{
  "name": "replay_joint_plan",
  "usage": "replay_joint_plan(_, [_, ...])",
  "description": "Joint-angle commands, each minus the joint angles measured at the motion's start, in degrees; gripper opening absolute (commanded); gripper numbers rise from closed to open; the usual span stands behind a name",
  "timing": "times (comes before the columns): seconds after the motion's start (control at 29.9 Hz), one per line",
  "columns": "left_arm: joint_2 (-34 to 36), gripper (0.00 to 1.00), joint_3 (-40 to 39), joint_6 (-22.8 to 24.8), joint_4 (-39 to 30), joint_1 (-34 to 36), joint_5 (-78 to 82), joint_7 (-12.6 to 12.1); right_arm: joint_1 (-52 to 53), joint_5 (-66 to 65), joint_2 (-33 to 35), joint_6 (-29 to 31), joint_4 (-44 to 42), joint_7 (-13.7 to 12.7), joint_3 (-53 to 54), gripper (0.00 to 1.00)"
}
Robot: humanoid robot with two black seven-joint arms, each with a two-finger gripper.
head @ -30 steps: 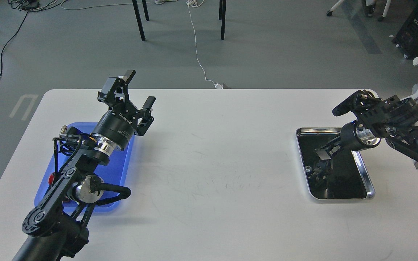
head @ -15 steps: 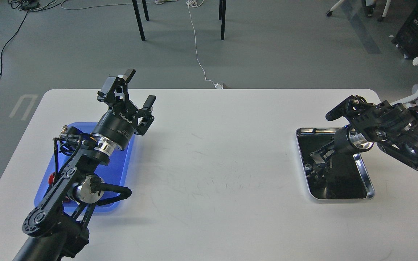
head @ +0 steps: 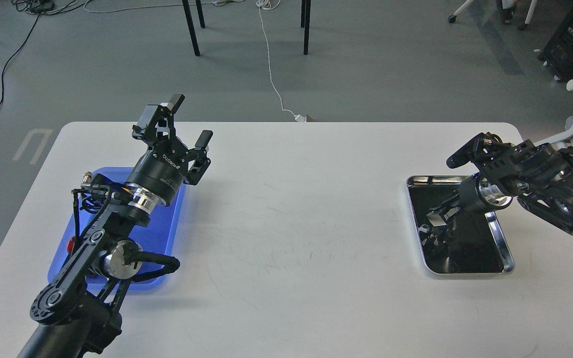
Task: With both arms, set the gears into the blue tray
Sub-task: 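Lift the black part with the right gripper toward the table center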
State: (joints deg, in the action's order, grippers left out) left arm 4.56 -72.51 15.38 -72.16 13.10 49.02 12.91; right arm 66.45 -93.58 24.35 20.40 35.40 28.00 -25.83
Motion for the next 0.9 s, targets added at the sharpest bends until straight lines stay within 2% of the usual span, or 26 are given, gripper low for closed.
replay_joint_plan(0.0, [0.01, 0.98, 0.0, 0.0, 0.0, 0.0, 0.02, -0.08, -0.01, -0.02, 0.08, 0.0, 0.11, 0.0, -0.1, 0.27])
replay_joint_plan(0.33, [0.1, 0.98, -0.09, 0.0, 0.0, 0.09, 0.02, 0.0, 1.13, 0.41, 0.61, 0.0, 0.9, 0.0, -0.01, 0.15])
replay_joint_plan(0.67, [0.72, 0.98, -0.09, -0.09, 0.0, 0.17, 0.02, -0.08, 9.3, 1.38, 2.01, 0.17, 6.87, 0.0, 0.42, 0.15])
replay_joint_plan(0.87, [0.72, 0.98, -0.09, -0.09, 0.0, 0.17, 0.02, -0.08, 13.08, 6.12, -2.1, 0.26, 11.44, 0.0, 0.34, 0.16])
